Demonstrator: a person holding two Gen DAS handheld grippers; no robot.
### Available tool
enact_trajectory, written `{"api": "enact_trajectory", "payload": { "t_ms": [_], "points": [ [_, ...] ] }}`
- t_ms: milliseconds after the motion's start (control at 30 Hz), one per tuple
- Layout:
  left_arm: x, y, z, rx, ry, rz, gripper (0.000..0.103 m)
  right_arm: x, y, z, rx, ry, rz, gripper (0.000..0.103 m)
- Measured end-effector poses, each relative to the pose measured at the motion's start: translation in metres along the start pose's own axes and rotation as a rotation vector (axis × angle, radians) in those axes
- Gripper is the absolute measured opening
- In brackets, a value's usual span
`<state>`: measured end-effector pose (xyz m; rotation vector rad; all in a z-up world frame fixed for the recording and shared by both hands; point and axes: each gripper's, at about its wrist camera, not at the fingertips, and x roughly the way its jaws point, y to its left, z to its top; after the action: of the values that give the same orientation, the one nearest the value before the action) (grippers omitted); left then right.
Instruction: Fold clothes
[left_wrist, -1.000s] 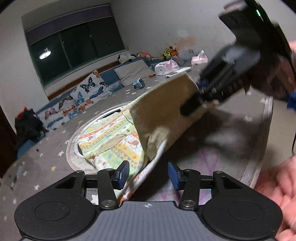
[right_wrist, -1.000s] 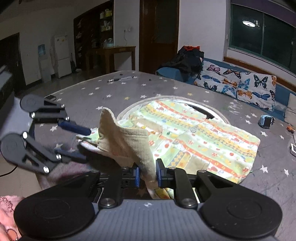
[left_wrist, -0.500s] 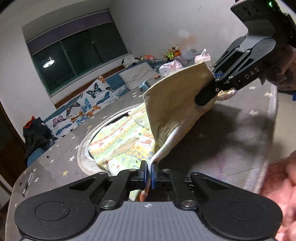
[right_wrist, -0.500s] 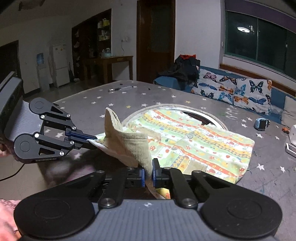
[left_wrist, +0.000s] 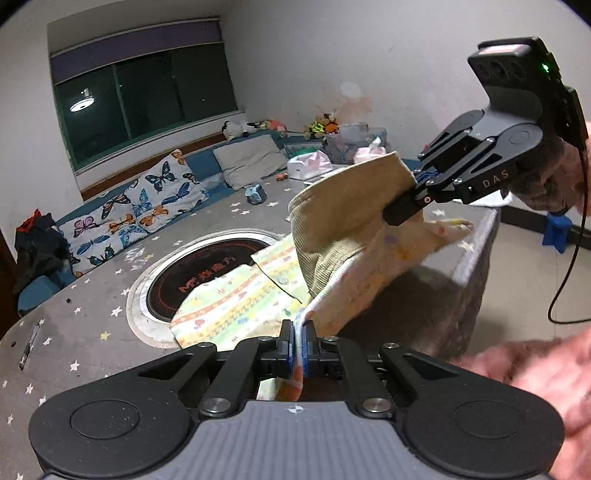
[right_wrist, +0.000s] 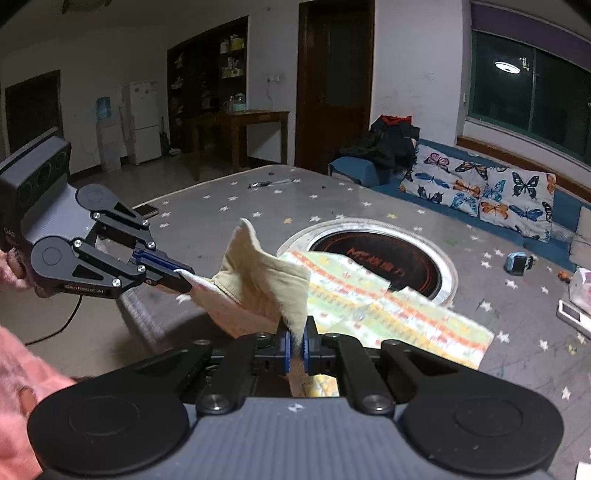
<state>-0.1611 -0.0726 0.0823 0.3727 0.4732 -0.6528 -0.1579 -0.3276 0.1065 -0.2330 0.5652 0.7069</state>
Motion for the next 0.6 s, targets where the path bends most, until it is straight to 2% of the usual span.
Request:
{"api": "enact_trajectory", "payload": {
  "t_ms": [200,333,600],
  "points": [
    [0.024,0.028,0.013,-0.070,-0.012,0.017,0.005,0.021,-0.030,0.016,0.037,-0.017,-0.018,0.004],
    [0.045,0.044,0.022,-0.080,-0.009,0.035,0.005,0.040,-0.048,0.026,0.042,-0.013,-0.036,0.003],
    [0.101,0.081,0.045,-0.105,0.040,0.075,0.004,0.090,-0.096,0.060,0.068,0.010,-0.080,0.003]
  ]
}}
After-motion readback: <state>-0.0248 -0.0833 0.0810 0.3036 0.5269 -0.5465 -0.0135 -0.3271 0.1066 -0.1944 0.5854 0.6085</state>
